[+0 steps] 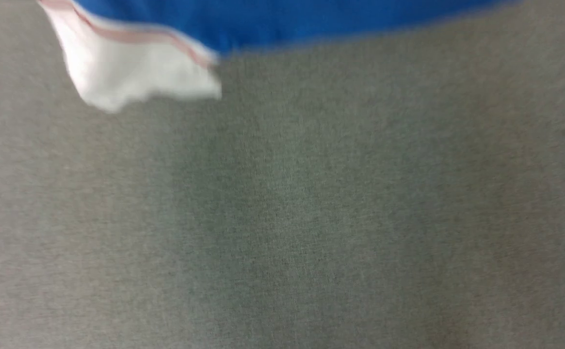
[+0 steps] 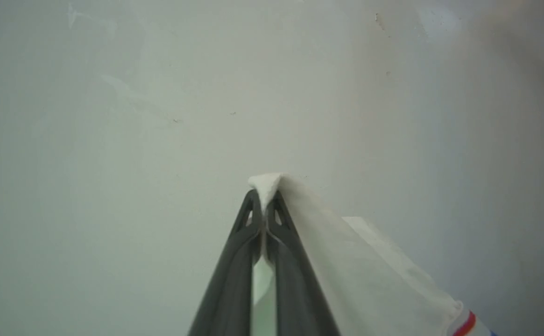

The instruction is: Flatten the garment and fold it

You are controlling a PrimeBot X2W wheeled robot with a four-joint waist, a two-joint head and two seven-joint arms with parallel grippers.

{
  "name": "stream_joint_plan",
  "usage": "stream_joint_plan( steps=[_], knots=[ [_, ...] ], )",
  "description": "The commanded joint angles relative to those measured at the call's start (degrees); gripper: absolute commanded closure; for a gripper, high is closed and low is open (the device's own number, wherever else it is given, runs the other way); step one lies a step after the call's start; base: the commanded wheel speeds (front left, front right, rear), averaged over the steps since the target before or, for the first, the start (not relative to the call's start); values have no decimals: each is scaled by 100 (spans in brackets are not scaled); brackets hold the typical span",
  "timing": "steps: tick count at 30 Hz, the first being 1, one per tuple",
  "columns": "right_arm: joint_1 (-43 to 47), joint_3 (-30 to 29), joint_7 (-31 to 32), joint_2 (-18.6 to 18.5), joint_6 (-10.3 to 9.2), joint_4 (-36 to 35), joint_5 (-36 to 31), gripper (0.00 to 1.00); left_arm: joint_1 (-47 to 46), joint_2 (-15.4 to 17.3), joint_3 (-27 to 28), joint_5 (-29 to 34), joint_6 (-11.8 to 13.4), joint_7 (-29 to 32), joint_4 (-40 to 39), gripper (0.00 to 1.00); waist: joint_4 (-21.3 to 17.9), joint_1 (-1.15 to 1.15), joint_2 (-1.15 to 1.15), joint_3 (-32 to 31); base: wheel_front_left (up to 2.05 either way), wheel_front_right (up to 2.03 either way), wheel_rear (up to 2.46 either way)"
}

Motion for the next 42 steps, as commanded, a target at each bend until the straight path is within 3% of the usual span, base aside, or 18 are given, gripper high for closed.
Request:
stream_joint_plan(
  steps=[1,4,12,19,25,31,38,42],
  knots=[
    [-247,18,-227,67,-5,188,-117,100,-364,-111,8,93,80,-307,171,100,-60,-3,0,1372,0,0,0],
    [-571,135,-588,78,-5,474,-260,100,-812,-188,-17,215,91,-838,452,100,-63,-3,0,1615,0,0,0],
    [-649,656,-1222,-166,-5,886,-106,100,-835,4,-187,313,-278,-2107,893,100,26,-3,0,2123,0,0,0],
    [-61,1074,-1611,-476,-5,681,555,100,26,-39,191,-70,-80,-2709,516,100,167,-3,0,2129,0,0,0],
    [1092,1311,-1620,-924,-5,-255,1338,100,1567,-76,519,-417,193,-2764,-695,100,286,-3,0,1742,0,0,0],
    [2885,846,-1491,-1215,-5,-1466,1834,100,3852,-51,543,-735,448,-2635,-2160,100,344,-3,0,1136,0,0,0],
    [5204,143,-1231,-895,-5,-2563,1942,100,6749,161,427,-1141,643,-2372,-3664,100,345,-3,0,346,0,0,0],
    [6083,-7,-1130,-661,-5,-2885,1935,100,7967,277,403,-1414,728,-2189,-3932,100,351,-3,0,11,0,0,0]
  ],
)
